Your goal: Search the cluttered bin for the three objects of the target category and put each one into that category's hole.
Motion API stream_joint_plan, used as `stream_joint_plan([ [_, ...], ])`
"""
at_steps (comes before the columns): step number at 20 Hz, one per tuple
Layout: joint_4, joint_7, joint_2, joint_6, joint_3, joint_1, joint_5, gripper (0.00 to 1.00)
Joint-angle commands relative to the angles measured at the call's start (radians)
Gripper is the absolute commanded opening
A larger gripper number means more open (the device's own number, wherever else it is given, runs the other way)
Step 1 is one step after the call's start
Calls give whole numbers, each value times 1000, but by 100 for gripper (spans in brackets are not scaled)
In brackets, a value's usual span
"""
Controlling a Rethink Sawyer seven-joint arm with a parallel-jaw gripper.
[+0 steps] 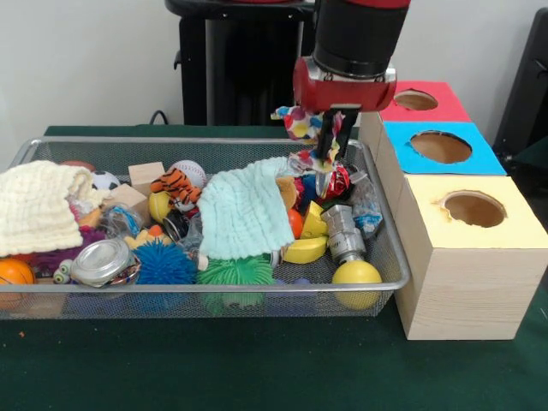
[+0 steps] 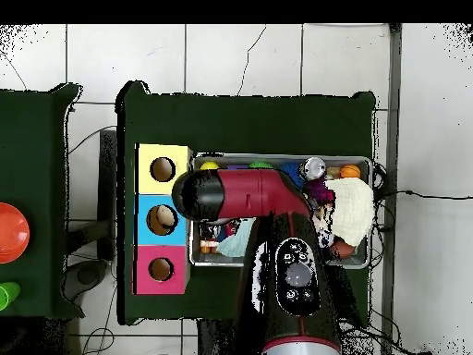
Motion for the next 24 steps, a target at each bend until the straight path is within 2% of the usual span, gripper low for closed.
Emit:
stream_joint_plan([
  [1,-91,16,-13,154,100,-24,49,0],
  [10,-248,138,44,262,115,26,141,0],
  [15,-314,197,63,265,101,64,177,0],
  [24,-246,271,55,108,80,103,285,0],
])
